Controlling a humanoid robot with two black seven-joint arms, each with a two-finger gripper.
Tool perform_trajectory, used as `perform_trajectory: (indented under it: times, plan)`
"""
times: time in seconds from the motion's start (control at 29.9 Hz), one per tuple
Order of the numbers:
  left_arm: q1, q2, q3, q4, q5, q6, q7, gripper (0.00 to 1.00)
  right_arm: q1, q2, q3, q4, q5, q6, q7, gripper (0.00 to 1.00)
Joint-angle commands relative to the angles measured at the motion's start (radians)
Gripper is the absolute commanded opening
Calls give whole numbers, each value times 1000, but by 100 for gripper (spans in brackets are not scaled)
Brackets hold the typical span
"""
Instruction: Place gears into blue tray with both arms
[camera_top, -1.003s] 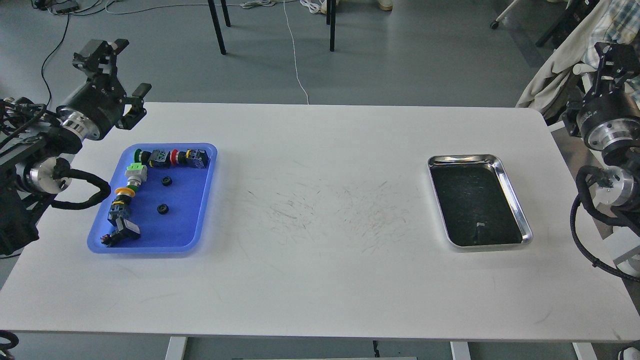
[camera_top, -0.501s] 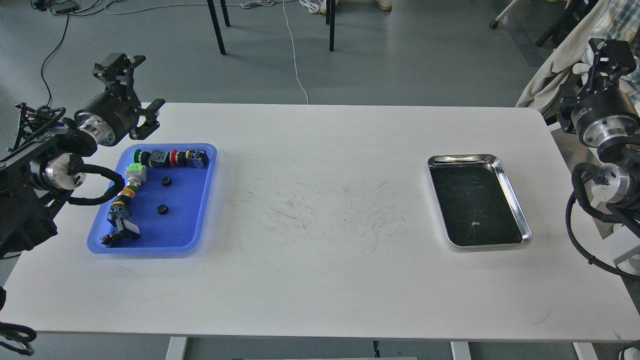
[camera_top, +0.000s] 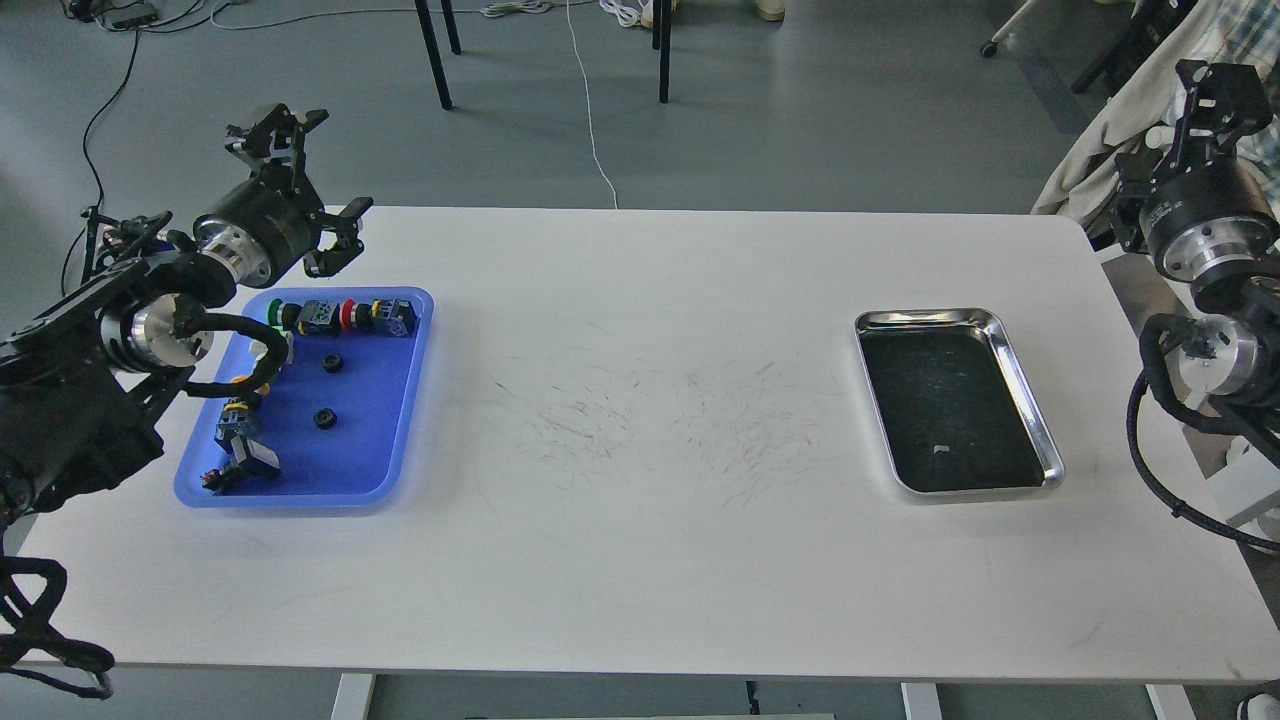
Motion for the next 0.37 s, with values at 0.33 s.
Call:
perform_trajectory:
  times: [0.33]
  plan:
    - [5, -4, -2, -3, -2, 17, -11, 99, -3, 12, 12, -21, 2, -23, 0, 99]
